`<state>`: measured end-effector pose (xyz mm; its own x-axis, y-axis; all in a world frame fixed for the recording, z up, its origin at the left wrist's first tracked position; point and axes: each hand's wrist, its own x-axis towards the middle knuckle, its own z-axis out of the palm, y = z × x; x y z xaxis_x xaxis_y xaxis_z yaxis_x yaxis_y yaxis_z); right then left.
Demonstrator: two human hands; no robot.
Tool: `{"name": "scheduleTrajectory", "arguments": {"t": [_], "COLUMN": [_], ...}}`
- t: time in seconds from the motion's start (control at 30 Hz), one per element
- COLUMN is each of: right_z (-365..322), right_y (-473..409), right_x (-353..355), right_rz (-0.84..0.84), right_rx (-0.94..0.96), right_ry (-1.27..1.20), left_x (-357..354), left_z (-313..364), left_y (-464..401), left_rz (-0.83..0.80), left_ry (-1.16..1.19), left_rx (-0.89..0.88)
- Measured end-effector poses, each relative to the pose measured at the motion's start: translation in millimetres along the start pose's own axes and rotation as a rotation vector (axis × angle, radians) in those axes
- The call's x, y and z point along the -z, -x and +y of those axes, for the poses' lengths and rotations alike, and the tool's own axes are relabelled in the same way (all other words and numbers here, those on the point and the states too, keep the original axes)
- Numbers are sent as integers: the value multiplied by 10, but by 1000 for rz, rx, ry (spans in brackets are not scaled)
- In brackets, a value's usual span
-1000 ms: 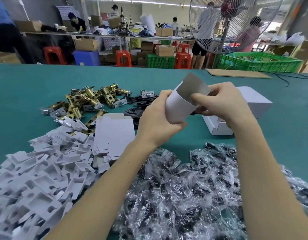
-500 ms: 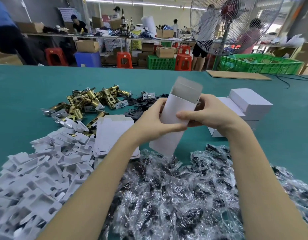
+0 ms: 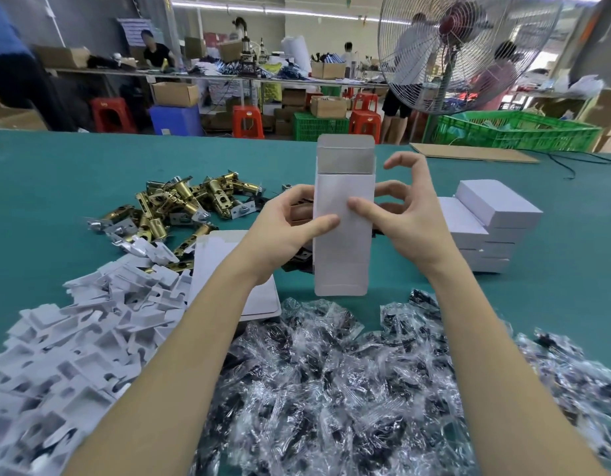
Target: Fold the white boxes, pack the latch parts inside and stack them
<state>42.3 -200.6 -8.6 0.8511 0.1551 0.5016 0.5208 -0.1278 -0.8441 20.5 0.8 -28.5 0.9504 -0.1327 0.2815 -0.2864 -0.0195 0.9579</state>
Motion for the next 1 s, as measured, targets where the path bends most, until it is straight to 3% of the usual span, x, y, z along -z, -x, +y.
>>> {"name": "scheduleTrajectory", "arguments": {"t": [0.1, 0.27, 0.37, 0.5, 0.67, 0.87, 1.0], "right_z": [4, 21, 42, 64, 115, 124, 88], "right_y": [26, 28, 41, 38, 41, 48, 54], "right_x": [-31, -11, 0, -11, 17, 5, 35], "right_rz": [-9, -23, -39, -40, -54, -158, -189], "right_rx": [85, 65, 56, 49, 52, 12, -12], "right_ry": [9, 11, 21, 14, 47, 12, -42], "left_x": [11, 11, 16, 1, -10, -62, -72], "left_z": [8, 15, 31, 60, 37, 86, 130], "left_y": [-10, -4, -3, 13, 17, -11, -28], "left_rz": [10, 1, 112, 117, 104, 279, 278], "left_ry": [-18, -40, -106, -233, -327, -279, -196], "left_rx": [-10, -26, -139, -245, -231, -261, -235]}}
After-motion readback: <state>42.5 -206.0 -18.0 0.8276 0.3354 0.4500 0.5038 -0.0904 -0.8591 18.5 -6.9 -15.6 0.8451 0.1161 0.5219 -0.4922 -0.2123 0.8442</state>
